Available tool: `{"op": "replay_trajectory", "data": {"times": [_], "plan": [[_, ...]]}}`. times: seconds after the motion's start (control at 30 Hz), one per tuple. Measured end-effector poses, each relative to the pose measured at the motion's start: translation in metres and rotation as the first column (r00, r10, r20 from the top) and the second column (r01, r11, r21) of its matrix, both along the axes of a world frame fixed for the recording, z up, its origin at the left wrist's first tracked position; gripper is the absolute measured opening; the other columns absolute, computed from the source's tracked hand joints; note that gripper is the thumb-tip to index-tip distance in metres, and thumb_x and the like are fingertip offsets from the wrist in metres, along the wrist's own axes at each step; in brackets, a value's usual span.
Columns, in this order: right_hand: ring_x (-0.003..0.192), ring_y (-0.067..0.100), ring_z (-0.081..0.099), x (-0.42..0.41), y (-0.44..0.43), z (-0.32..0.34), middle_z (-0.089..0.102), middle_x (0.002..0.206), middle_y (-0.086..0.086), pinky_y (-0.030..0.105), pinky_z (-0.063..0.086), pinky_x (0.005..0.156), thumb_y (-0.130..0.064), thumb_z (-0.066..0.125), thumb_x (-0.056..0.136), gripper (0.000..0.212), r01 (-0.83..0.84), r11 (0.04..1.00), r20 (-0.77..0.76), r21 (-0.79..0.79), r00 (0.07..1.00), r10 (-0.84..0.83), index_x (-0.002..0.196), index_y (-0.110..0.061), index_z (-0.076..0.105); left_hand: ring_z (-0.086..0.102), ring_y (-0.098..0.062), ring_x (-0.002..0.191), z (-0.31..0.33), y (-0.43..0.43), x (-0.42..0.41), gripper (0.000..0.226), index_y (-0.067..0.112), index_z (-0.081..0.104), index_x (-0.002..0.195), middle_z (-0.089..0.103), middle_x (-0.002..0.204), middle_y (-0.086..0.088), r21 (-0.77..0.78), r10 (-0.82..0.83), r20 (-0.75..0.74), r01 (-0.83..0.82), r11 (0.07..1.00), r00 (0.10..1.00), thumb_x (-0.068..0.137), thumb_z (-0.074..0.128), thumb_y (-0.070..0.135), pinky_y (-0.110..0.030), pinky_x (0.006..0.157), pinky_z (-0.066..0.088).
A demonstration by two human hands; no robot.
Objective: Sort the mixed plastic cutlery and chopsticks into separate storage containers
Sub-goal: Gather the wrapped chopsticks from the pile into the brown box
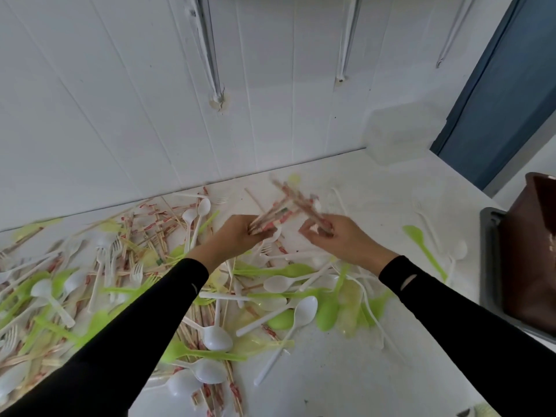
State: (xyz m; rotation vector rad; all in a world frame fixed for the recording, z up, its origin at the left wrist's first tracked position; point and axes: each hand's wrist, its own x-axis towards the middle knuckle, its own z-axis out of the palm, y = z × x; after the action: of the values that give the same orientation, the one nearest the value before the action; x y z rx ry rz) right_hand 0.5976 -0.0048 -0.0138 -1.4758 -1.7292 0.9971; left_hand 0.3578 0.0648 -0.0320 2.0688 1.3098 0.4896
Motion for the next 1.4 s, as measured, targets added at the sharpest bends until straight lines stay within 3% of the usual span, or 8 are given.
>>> {"op": "replay_trajectory", "data": {"times": [0.1,0.17,0.27,0.5,0.6,0.83,1.13,1.4], "plan": [[0.059,0.011,0.051,0.006,-0.009,-0.019,0.056,0.061,-0.014,0.027,0.039,0.061,-0.039,0.062,0.094,0.018,-0.060,0.984,0.124,-0.165,0.989,0.081,0.093,-0.027,0.075,0.052,-0.017,0.061,-0.015,0.010,-0.003,0.025,0.005,0.069,0.090,0.058,0.067,-0.005,-0.091,-0.070,-0.150,0.057,0.994,0.986,0.086,0.072,0.030,-0.028,0.064,0.043],[0.077,0.015,0.062,0.011,-0.013,-0.029,0.065,0.084,-0.007,0.030,0.046,0.070,-0.045,0.058,0.095,0.028,-0.086,0.979,0.330,-0.185,0.933,0.145,0.101,-0.021,0.072,0.060,-0.023,0.073,-0.021,0.008,-0.002,0.022,0.007,0.069,0.090,0.066,0.077,-0.007,-0.103,-0.156,-0.202,0.138,0.985,0.967,0.083,0.074,0.027,-0.033,0.071,0.047],[0.111,0.020,0.060,0.015,-0.017,-0.039,0.062,0.125,-0.002,0.035,0.050,0.091,-0.046,0.050,0.098,0.038,-0.138,0.972,0.589,-0.189,0.776,0.225,0.128,-0.026,0.063,0.065,-0.014,0.094,-0.025,-0.003,0.006,0.040,0.017,0.066,0.123,0.072,0.106,0.001,-0.078,-0.342,-0.244,0.333,0.940,0.907,0.086,0.074,0.030,-0.029,0.082,0.050],[0.110,0.025,0.059,0.009,-0.028,-0.041,0.053,0.134,0.001,0.031,0.044,0.081,-0.029,0.040,0.101,0.040,-0.194,0.968,0.773,-0.159,0.586,0.244,0.138,-0.017,0.051,0.055,-0.019,0.120,-0.026,0.007,0.006,0.049,0.022,0.054,0.136,0.056,0.133,0.003,-0.150,-0.420,-0.414,0.395,0.906,0.807,0.090,0.068,0.031,-0.037,0.103,0.044],[0.115,0.022,0.058,0.007,-0.025,-0.040,0.055,0.134,-0.003,0.033,0.045,0.086,-0.038,0.044,0.101,0.040,-0.183,0.976,0.782,-0.118,0.589,0.205,0.136,-0.020,0.054,0.052,-0.016,0.120,-0.024,0.012,0.002,0.045,0.019,0.056,0.135,0.051,0.134,0.003,-0.161,-0.436,-0.426,0.407,0.899,0.793,0.091,0.066,0.025,-0.033,0.106,0.040],[0.117,0.020,0.057,-0.001,-0.017,-0.037,0.060,0.126,-0.004,0.032,0.044,0.086,-0.043,0.050,0.099,0.039,-0.187,0.974,0.803,-0.130,0.557,0.214,0.131,-0.024,0.060,0.060,-0.016,0.098,-0.021,0.010,-0.016,0.031,0.025,0.064,0.117,0.053,0.116,0.011,0.004,-0.287,-0.607,0.365,0.931,0.741,0.091,0.064,0.042,-0.036,0.077,0.050],[0.101,0.018,0.061,0.003,-0.020,-0.036,0.051,0.125,-0.013,0.028,0.041,0.074,-0.046,0.056,0.095,0.037,-0.158,0.978,0.771,-0.138,0.603,0.207,0.121,-0.022,0.064,0.059,-0.017,0.111,-0.030,0.008,-0.038,0.031,0.024,0.054,0.128,0.055,0.121,0.006,0.203,-0.161,-0.649,0.372,0.906,0.744,0.098,0.053,0.033,-0.031,0.061,0.040],[0.091,0.019,0.061,0.004,-0.019,-0.033,0.049,0.117,-0.012,0.030,0.041,0.069,-0.042,0.057,0.092,0.031,-0.165,0.981,0.757,-0.103,0.627,0.185,0.110,-0.017,0.060,0.058,-0.023,0.077,-0.009,0.012,-0.057,0.019,0.015,0.063,0.101,0.058,0.078,0.001,0.103,0.040,-0.375,-0.001,0.995,0.926,0.094,0.064,0.033,-0.029,0.063,0.038]]}}
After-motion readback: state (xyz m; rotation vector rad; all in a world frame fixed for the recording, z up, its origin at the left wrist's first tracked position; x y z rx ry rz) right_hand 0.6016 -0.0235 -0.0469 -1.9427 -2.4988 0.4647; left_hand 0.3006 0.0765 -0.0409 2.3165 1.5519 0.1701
